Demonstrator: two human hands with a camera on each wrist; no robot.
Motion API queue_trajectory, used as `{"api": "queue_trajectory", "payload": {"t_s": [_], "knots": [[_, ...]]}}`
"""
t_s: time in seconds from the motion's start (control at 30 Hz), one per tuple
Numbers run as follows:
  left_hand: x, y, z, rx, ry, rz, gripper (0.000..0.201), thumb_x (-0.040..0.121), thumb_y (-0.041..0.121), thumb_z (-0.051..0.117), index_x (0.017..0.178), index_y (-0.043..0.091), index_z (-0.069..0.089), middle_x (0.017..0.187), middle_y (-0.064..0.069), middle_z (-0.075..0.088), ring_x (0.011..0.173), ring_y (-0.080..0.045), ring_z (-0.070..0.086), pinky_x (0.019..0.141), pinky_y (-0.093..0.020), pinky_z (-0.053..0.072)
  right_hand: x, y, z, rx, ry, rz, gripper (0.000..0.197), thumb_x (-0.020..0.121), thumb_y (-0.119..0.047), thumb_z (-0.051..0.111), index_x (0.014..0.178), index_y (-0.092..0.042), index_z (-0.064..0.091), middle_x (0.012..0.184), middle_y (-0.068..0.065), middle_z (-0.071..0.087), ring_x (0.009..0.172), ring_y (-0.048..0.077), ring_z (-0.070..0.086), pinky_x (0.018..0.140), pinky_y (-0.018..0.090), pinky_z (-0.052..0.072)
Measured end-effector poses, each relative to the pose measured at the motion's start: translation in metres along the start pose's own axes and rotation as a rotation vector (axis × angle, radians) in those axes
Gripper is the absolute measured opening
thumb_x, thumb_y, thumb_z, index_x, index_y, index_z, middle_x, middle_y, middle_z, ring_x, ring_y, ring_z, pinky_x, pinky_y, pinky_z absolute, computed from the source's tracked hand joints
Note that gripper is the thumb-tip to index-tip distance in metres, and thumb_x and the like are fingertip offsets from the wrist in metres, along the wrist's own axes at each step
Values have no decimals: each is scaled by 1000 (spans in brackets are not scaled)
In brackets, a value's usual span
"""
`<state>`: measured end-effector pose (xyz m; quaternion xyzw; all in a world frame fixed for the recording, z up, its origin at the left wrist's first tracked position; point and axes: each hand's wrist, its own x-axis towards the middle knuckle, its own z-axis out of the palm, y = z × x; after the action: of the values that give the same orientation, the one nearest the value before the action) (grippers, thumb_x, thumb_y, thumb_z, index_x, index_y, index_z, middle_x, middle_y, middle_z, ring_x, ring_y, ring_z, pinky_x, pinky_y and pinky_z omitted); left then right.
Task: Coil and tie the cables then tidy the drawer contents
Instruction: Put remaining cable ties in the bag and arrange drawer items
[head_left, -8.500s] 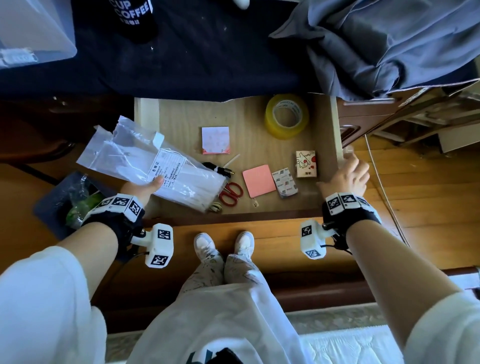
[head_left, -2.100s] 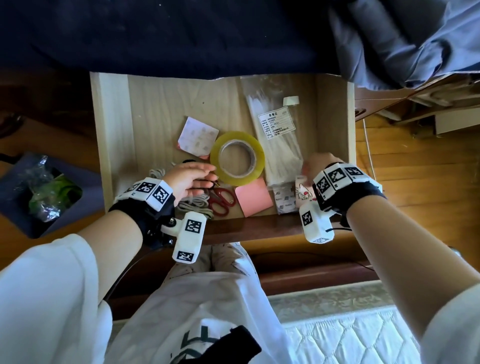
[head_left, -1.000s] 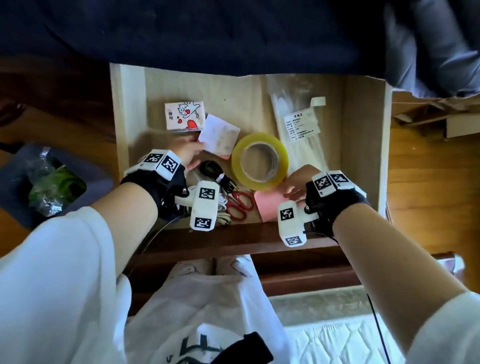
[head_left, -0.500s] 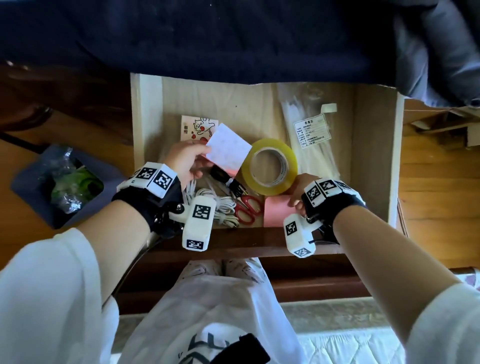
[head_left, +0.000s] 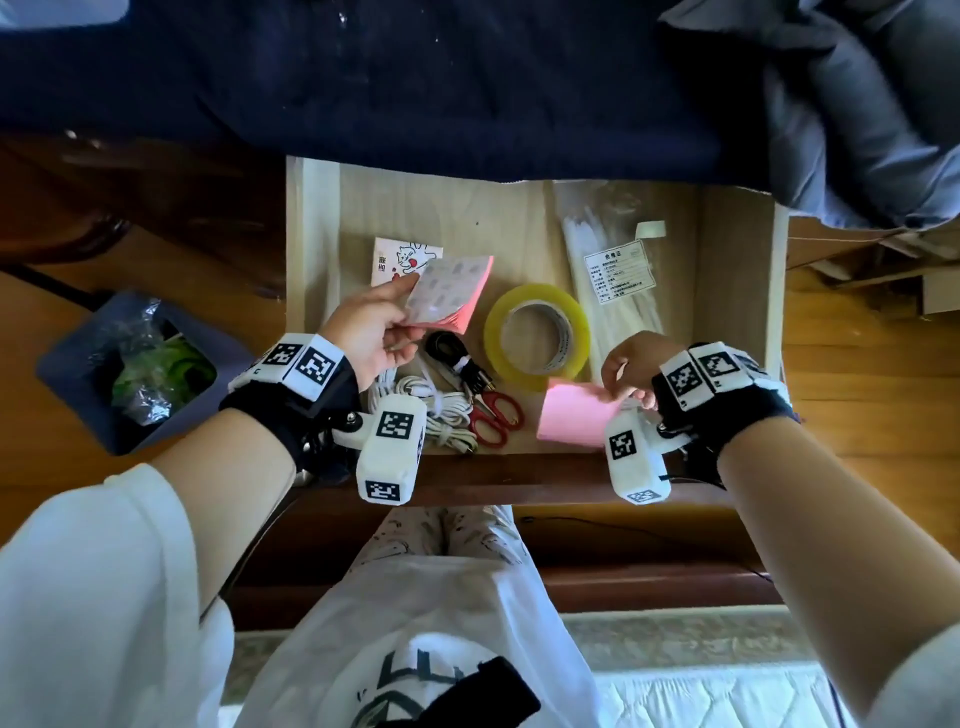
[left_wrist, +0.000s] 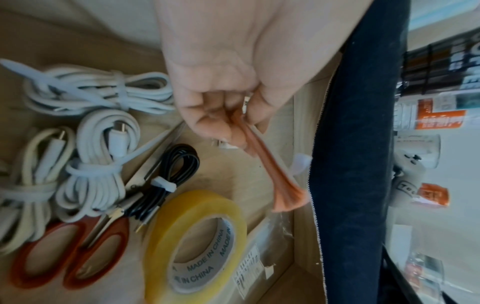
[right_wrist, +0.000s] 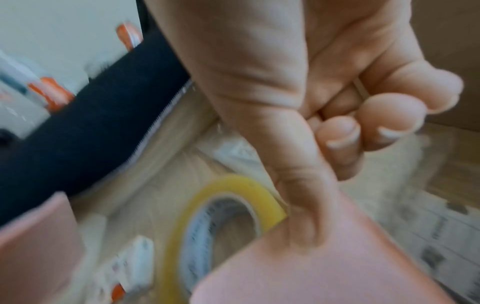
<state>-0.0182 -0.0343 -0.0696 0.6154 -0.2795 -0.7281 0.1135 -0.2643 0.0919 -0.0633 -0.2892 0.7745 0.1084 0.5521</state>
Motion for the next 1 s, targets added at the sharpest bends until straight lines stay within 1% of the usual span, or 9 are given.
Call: {"api": "queue_trajectory", "payload": {"t_s": [0.13, 0.3, 0.33, 0.43, 0.5, 0.63, 0.73, 0.83, 1.0], "knots": [[-12, 11, 9, -71, -14, -49, 49, 91, -12, 31, 111, 20, 62, 76, -8, 58, 61, -12, 41, 56, -24, 41, -26, -2, -22, 304, -23, -87, 12, 83, -14, 69, 80, -11, 58, 49, -2, 43, 45, 10, 36, 44, 17, 31], [-31, 23, 26, -113, -204, -143, 25, 96, 0, 38, 94, 9, 61, 59, -3, 49, 51, -12, 43, 46, -17, 44, -43, -24, -20, 711, -50, -427, 9, 86, -12, 60, 79, -14, 54, 74, -4, 60, 73, 12, 52, 65, 21, 47], [-35, 26, 30, -104, -265, -165, 25, 96, 3, 37, 86, 9, 59, 61, -4, 47, 51, -13, 43, 47, -18, 45, -41, -29, -18, 803, -91, -473, 11, 82, -15, 64, 84, -13, 54, 79, -2, 61, 77, 14, 54, 65, 20, 51], [-45, 29, 41, -9, -436, -167, 44, 94, 1, 30, 60, 9, 57, 59, -5, 50, 52, -15, 45, 48, -20, 47, -40, -44, -14, 1065, -161, -558, 70, 42, -36, 91, 92, -8, 52, 84, 4, 65, 75, 15, 65, 65, 21, 56], [-51, 32, 45, 91, -477, -137, 40, 97, 6, 30, 76, 6, 64, 69, -9, 61, 56, -17, 55, 51, -24, 52, -40, -49, -14, 1127, -146, -624, 77, 32, -37, 94, 86, -6, 49, 73, 2, 66, 67, 11, 67, 61, 20, 56], [-55, 37, 43, 212, -457, -119, 27, 100, 20, 35, 108, 7, 57, 100, -13, 66, 84, -27, 67, 71, -38, 56, -42, -57, -11, 1071, 41, -635, 17, 87, 3, 55, 78, -8, 46, 55, -7, 62, 54, 5, 61, 57, 16, 53], [-56, 38, 39, 166, -469, -145, 33, 99, 38, 36, 103, 15, 59, 103, -15, 66, 95, -35, 64, 90, -56, 46, -45, -62, -6, 919, 132, -621, 25, 91, 6, 47, 73, -11, 45, 57, -6, 57, 49, 0, 55, 52, 14, 47], [-50, 38, 32, 22, -534, -213, 75, 83, 73, 26, 103, 14, 66, 109, -19, 67, 106, -47, 60, 93, -65, 36, -45, -65, -3, 785, 227, -624, 26, 92, 2, 50, 72, -14, 45, 65, 0, 50, 45, -4, 51, 50, 13, 40], [-47, 35, 25, 18, -593, -197, 83, 68, 75, 36, 121, 15, 58, 122, -23, 61, 109, -47, 59, 92, -64, 41, -52, -60, -12, 778, 341, -635, 24, 95, -3, 47, 76, -17, 43, 66, 0, 50, 51, 0, 50, 49, 16, 39]]}}
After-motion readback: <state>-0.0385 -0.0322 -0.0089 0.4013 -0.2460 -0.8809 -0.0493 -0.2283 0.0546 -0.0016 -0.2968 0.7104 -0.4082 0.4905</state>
